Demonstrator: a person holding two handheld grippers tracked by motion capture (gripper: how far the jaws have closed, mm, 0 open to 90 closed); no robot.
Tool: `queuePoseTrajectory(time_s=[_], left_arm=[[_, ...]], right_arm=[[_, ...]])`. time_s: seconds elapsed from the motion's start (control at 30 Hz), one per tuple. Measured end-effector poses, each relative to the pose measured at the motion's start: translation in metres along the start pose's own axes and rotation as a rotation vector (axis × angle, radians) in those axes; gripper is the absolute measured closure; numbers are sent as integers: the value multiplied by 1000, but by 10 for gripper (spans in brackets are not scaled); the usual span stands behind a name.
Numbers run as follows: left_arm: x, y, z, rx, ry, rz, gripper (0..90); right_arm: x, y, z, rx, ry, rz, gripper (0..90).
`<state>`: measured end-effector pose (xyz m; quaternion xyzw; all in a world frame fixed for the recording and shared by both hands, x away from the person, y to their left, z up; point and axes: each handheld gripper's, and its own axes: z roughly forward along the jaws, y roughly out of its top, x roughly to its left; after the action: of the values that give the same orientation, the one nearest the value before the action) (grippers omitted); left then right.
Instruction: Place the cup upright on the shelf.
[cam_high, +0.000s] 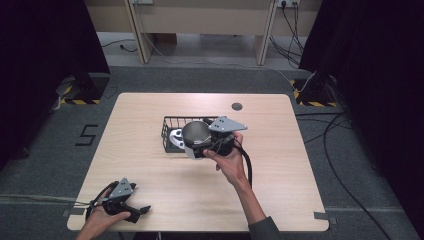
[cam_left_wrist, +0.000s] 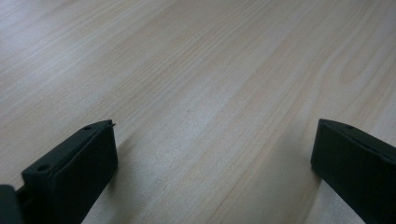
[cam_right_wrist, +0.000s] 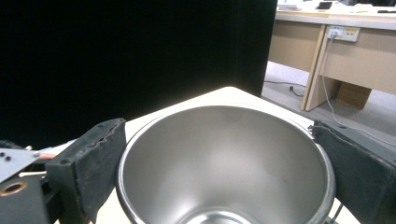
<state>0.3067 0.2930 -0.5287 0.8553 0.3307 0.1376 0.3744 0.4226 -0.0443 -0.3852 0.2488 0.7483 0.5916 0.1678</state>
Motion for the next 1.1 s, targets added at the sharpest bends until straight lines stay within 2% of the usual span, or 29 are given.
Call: queuePoseTrajectory(time_s=[0.3, 0.43, 0.67, 0.87, 1.1], left_arm=[[0, 0, 0, 1, -1, -1, 0], [0, 0, 0, 3, 0, -1, 0], [0, 0, 0, 2, 0, -1, 0], [0, 0, 0, 3, 0, -1, 0], [0, 0, 0, 3, -1, -1, 0]], right_arm=[[-14, 14, 6, -8, -15, 13, 61], [-19, 20, 11, 0, -23, -2, 61], [-37, 28, 19, 2, -30, 5, 61], [-51, 29, 26, 11, -39, 13, 60], [-61, 27, 35, 18, -39, 24, 61]])
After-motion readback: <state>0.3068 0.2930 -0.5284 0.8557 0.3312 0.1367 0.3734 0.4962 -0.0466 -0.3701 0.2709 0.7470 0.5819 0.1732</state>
